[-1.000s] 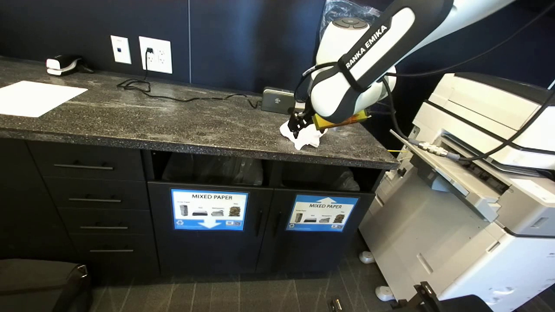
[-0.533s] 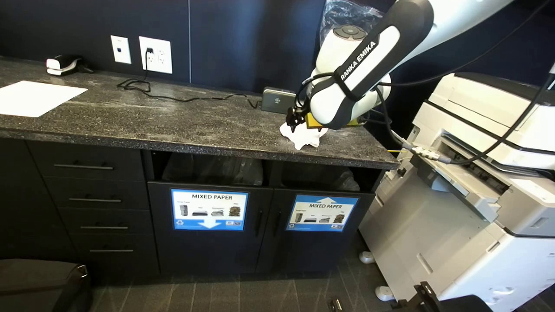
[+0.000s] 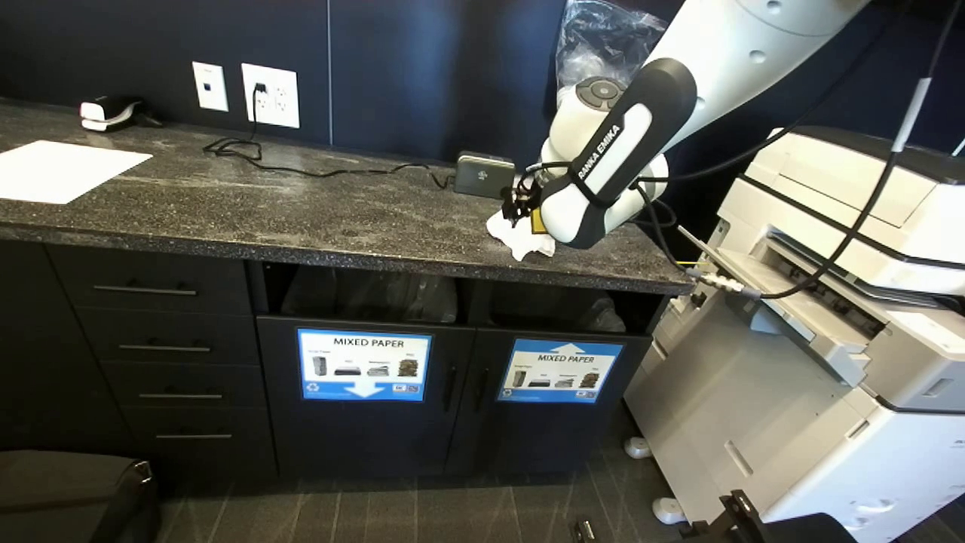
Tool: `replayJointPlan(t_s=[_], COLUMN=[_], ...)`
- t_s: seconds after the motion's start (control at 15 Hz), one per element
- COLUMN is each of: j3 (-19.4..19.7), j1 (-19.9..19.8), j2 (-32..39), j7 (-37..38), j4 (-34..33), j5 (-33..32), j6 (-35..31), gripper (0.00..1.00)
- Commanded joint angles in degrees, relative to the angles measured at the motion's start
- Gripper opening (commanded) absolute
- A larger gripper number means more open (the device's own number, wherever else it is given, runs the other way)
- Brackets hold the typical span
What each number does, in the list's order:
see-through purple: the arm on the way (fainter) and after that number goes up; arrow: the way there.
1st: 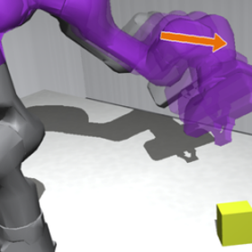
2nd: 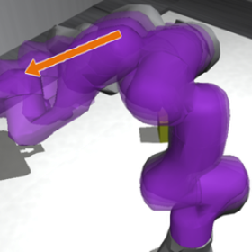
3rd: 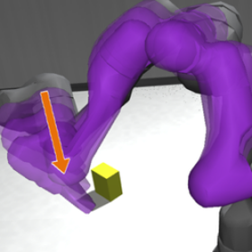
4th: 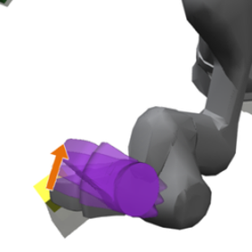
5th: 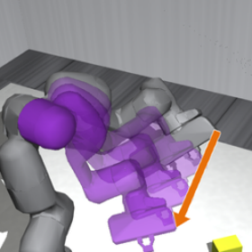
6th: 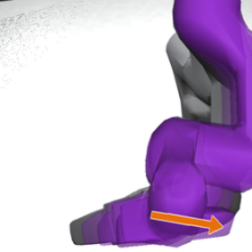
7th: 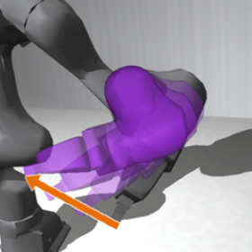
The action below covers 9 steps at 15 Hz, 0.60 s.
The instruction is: Put the two tissues into the rubbish can.
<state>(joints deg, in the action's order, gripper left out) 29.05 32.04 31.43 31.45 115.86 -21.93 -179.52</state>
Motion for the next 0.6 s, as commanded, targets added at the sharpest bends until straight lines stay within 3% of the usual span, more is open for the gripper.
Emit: replayJointPlan(t_s=[0.0, 0.33, 0.53], j3=[3.4, 3.7, 2.0], j1=[1.8, 1.1, -0.5], j2=[5.6, 10.0, 11.3], j7=[2.0, 2.6, 2.4], j4=[-3.6, -5.6, -6.8], j5=[0.2, 1.1, 1.5], j6=[-3.6, -6.3, -5.9], gripper=[1.00, 1.00, 1.00])
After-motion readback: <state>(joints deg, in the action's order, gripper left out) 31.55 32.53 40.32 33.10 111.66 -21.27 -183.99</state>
